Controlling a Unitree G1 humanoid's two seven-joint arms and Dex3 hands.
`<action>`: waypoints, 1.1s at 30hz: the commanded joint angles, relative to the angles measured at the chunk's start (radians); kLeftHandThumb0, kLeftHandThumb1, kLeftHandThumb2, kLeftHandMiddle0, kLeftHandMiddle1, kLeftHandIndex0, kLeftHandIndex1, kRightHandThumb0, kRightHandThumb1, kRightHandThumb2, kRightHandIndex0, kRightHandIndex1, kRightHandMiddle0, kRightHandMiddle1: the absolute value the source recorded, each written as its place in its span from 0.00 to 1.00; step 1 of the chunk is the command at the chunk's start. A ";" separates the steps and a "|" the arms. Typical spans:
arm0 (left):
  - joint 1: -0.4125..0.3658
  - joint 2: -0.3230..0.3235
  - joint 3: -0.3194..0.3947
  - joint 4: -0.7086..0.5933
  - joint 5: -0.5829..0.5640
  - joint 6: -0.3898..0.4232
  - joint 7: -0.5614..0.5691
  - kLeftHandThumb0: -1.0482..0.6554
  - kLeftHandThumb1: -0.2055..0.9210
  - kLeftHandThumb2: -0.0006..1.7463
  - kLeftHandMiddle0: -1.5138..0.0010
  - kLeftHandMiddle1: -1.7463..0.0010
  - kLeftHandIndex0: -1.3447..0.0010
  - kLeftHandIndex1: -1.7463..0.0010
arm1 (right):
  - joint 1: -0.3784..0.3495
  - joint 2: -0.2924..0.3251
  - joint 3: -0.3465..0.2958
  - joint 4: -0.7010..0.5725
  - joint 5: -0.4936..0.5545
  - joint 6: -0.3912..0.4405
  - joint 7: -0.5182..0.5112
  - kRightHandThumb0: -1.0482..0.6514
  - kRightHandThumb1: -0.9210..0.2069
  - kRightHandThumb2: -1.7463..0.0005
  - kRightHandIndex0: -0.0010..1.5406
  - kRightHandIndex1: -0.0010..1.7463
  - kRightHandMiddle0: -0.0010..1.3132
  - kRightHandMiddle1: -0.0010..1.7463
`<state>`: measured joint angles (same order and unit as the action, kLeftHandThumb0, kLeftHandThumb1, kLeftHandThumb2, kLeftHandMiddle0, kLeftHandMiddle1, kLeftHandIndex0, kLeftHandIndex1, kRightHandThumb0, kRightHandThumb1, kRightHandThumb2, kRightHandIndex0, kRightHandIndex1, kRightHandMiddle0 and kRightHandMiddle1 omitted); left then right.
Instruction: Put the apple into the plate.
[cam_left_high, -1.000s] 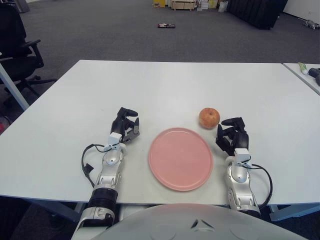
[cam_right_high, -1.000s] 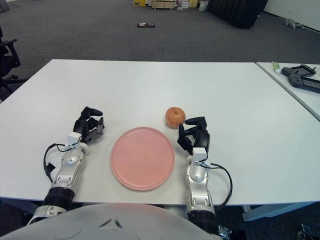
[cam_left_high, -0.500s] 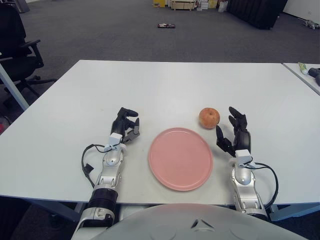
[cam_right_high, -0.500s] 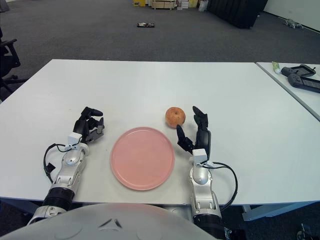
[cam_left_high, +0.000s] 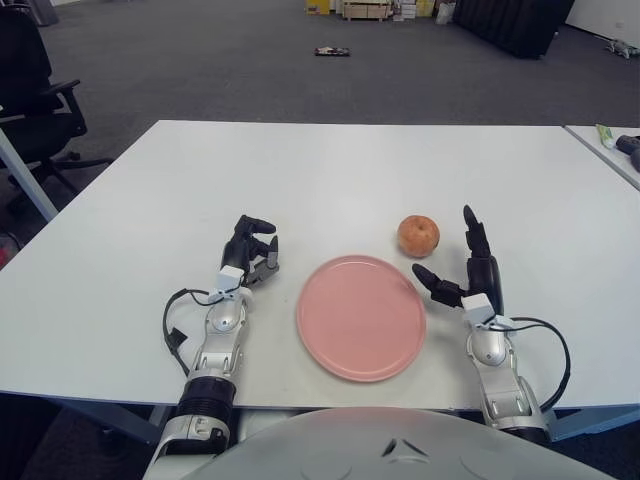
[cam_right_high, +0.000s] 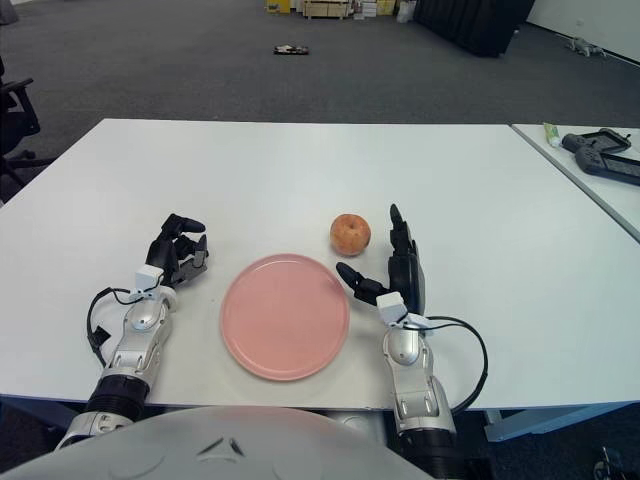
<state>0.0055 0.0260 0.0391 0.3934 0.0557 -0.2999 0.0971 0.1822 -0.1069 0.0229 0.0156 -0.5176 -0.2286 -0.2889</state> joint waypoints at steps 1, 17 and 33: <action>0.017 -0.005 -0.002 0.021 -0.005 0.029 -0.010 0.38 0.73 0.54 0.59 0.00 0.72 0.00 | -0.065 -0.041 0.021 -0.007 -0.048 0.018 0.013 0.08 0.34 0.73 0.00 0.00 0.00 0.00; 0.023 -0.012 -0.003 0.019 -0.001 0.011 -0.003 0.38 0.74 0.53 0.60 0.00 0.72 0.00 | -0.280 -0.191 0.119 0.213 -0.195 0.125 0.039 0.00 0.08 0.91 0.00 0.00 0.00 0.00; 0.023 -0.020 0.005 0.029 -0.021 -0.013 -0.011 0.38 0.74 0.54 0.61 0.00 0.72 0.00 | -0.456 -0.219 0.215 0.325 -0.221 0.254 0.121 0.00 0.08 0.93 0.00 0.00 0.00 0.00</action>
<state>0.0110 0.0097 0.0423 0.3971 0.0440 -0.3308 0.0964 -0.2329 -0.3060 0.2260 0.3235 -0.7244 -0.0021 -0.1930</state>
